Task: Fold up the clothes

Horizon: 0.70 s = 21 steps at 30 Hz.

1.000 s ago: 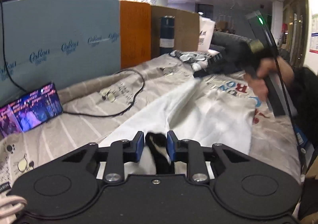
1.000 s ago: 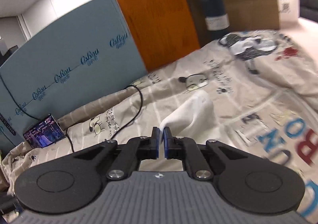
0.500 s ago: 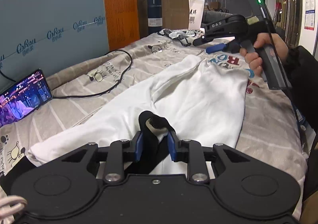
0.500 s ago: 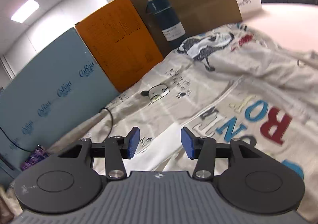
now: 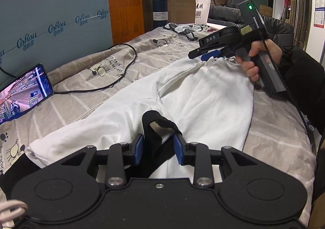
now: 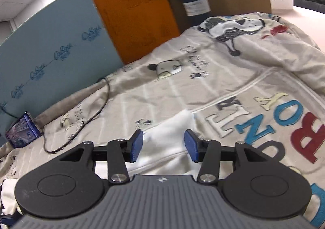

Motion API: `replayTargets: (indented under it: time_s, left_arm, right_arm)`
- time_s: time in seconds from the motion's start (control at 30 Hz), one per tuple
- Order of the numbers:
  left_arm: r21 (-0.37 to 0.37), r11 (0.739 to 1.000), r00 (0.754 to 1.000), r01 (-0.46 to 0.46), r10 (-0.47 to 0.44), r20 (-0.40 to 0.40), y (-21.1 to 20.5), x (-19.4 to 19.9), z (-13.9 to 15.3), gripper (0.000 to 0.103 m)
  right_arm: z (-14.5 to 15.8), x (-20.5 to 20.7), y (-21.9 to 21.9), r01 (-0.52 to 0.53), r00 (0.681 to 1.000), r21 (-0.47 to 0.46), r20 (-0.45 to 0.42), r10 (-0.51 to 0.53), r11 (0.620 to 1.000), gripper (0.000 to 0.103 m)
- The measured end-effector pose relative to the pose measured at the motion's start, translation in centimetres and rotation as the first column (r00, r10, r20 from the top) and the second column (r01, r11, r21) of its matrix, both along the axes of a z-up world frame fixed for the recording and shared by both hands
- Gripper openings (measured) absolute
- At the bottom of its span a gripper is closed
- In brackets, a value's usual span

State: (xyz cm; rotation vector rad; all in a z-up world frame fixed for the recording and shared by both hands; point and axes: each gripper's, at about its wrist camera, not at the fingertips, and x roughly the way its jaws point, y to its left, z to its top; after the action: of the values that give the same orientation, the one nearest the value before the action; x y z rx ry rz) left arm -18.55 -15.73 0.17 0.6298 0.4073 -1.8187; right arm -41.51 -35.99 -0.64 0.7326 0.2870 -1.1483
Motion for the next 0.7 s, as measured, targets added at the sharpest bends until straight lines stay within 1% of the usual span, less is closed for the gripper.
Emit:
replayTargets:
  time_s: [0.07,0.1,0.13,0.17,0.2,0.23,0.3,0.37,0.43,0.5,0.6,0.7]
  left_arm:
    - [-0.006,1.0,1.0,-0.008,0.008,0.008,0.1,0.0,0.2,0.039]
    - [-0.014,1.0,1.0,-0.014,0.014,0.013,0.2,-0.1,0.3,0.045]
    - [-0.028,0.999,0.999,-0.023,0.024,0.022,0.3,-0.2,0.5,0.054]
    - [-0.048,0.998,0.999,-0.033,0.035,0.031,0.4,-0.3,0.8,0.065]
    - [-0.07,0.997,0.998,-0.044,0.047,0.041,0.6,-0.5,1.1,0.07]
    - [-0.092,0.994,0.997,-0.052,0.057,0.051,0.8,-0.8,1.4,0.078]
    - [-0.138,0.988,0.995,-0.065,0.075,0.071,1.1,-1.7,2.0,0.084]
    - [-0.174,0.983,0.994,-0.061,0.076,0.079,1.2,-3.0,2.5,0.087]
    - [-0.197,0.98,0.996,-0.03,0.047,0.082,1.0,-4.7,2.8,0.092]
    - [-0.214,0.977,0.996,0.008,0.011,0.087,0.8,-6.7,2.9,0.093]
    - [-0.224,0.972,0.993,0.076,-0.054,0.101,0.2,-9.9,2.8,0.094]
    - [-0.209,0.968,0.985,0.138,-0.112,0.132,-0.8,-13.0,2.2,0.094]
  right_arm:
    - [0.2,-0.2,0.0,0.0,1.0,-0.014,-0.008,0.0,1.0,0.042]
    - [0.4,-0.3,0.2,-0.004,1.0,-0.031,-0.011,0.004,1.0,0.045]
    - [0.7,-0.5,0.3,-0.009,1.0,-0.049,-0.011,0.008,0.999,0.055]
    - [1.0,-0.8,0.4,-0.013,1.0,-0.068,-0.012,0.013,0.998,0.061]
    - [1.2,-1.0,0.5,-0.018,1.0,-0.086,-0.013,0.017,0.996,0.07]
    - [1.5,-1.2,0.5,-0.039,0.999,-0.103,-0.022,0.037,0.994,0.075]
    - [1.8,-1.7,0.1,-0.09,0.995,-0.118,-0.049,0.084,0.989,0.077]
    - [1.9,-2.4,-0.6,-0.133,0.991,-0.105,-0.048,0.129,0.986,0.077]
    - [1.7,-3.3,-1.6,-0.186,0.982,-0.073,0.005,0.186,0.98,0.077]
    - [1.5,-4.1,-2.7,-0.215,0.974,-0.059,0.053,0.219,0.975,0.077]
    - [0.9,-4.5,-4.3,-0.244,0.967,-0.036,0.07,0.246,0.969,0.077]
    - [0.0,-4.3,-5.8,-0.302,0.951,0.007,0.076,0.3,0.953,0.077]
